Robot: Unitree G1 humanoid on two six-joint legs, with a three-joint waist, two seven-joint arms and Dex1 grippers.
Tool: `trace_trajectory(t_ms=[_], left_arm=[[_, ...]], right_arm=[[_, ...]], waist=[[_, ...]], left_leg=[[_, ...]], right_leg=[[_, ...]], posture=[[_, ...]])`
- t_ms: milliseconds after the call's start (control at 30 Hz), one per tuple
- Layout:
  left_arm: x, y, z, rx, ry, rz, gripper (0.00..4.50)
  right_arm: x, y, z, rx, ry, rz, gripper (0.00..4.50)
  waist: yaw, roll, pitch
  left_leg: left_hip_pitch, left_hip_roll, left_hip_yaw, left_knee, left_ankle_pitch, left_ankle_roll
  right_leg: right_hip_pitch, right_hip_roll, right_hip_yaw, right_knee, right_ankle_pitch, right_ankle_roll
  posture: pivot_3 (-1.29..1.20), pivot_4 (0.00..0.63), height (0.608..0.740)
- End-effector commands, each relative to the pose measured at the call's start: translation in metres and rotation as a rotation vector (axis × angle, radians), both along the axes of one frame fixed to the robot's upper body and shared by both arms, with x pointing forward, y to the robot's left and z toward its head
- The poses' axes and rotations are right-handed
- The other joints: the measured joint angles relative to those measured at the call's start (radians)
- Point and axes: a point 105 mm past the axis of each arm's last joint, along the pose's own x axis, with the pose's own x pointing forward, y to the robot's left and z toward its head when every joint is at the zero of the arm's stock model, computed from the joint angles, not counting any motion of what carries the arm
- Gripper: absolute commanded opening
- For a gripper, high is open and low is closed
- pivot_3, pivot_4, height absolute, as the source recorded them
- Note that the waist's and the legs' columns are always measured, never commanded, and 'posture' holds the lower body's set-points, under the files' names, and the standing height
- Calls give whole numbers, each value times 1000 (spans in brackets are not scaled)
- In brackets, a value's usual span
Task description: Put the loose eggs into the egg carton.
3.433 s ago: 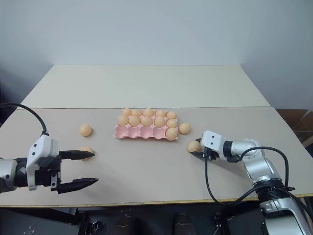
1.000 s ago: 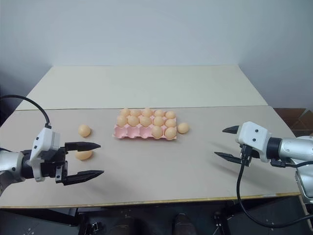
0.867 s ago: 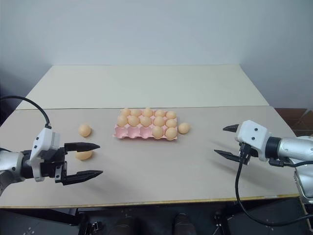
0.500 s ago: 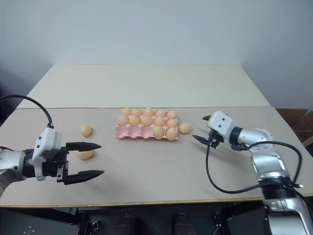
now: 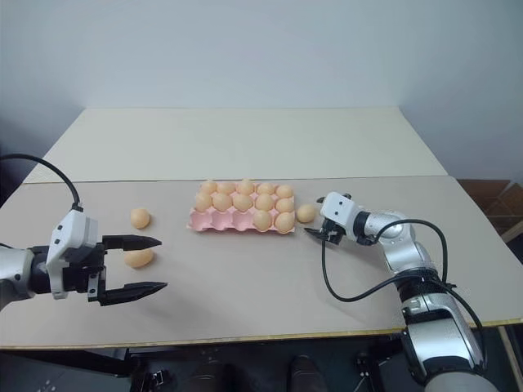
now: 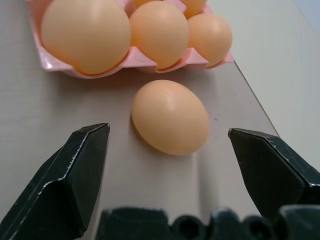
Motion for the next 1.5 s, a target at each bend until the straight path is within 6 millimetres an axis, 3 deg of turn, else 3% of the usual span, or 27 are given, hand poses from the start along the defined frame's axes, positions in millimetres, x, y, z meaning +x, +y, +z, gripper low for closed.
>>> trace_trajectory(t_ms=[33,367,433,600,633,900,1033,1200,1500], left_arm=[[-2,-2,4,8,-28,-12,4500],[-4,-3,0,4,-23,-4,4500],[-4,-3,-1,3,-24,-3,4500],[-3,-3,-2,-1,-26,-1,4500],[-3,-3,-2,-3,-24,-2,4500],[-2,-3,-2,-4,-25,-4,4500],[-2,-3,-1,2,-31,-5,4500],[-2,-3,-1,1,-31,-4,4500],[-1,0,-4,2,-29,19,4500]], right_arm=[[9,4,8,-5,-55,0,4448],[16,16,7,19,-25,31,4448],[17,16,5,11,-18,23,4068],[17,14,3,9,-11,22,2522],[17,14,3,3,-11,24,2384],[11,-8,8,-24,-68,-11,2340],[6,-23,36,-53,-181,-37,2340],[-12,2,69,-22,-268,59,2340],[-47,91,95,49,-306,316,2340]], waist=[[-2,0,0],[-7,0,0],[-8,0,0],[-11,0,0],[-11,0,0],[-13,0,0],[-13,0,0],[-26,0,0],[-20,0,0]], left_leg=[[0,0,0,0,0,0],[0,0,0,-1,0,0],[1,0,0,-1,0,0],[0,0,0,-1,0,0],[0,0,0,-1,0,0],[1,0,0,-1,0,0],[0,0,0,-1,0,0],[2,1,0,-1,0,0],[2,2,0,-1,0,0]], right_leg=[[0,0,0,0,0,0],[0,0,0,0,2,2],[0,0,0,1,2,2],[0,0,0,0,2,2],[0,0,0,0,2,3],[1,0,0,0,2,3],[0,-1,0,0,2,3],[0,1,1,1,3,4],[0,1,1,2,2,1]], posture=[[0,150,740],[0,150,740],[0,150,740],[0,150,740],[0,150,740],[0,150,740],[0,150,740],[0,150,740],[0,150,740]])
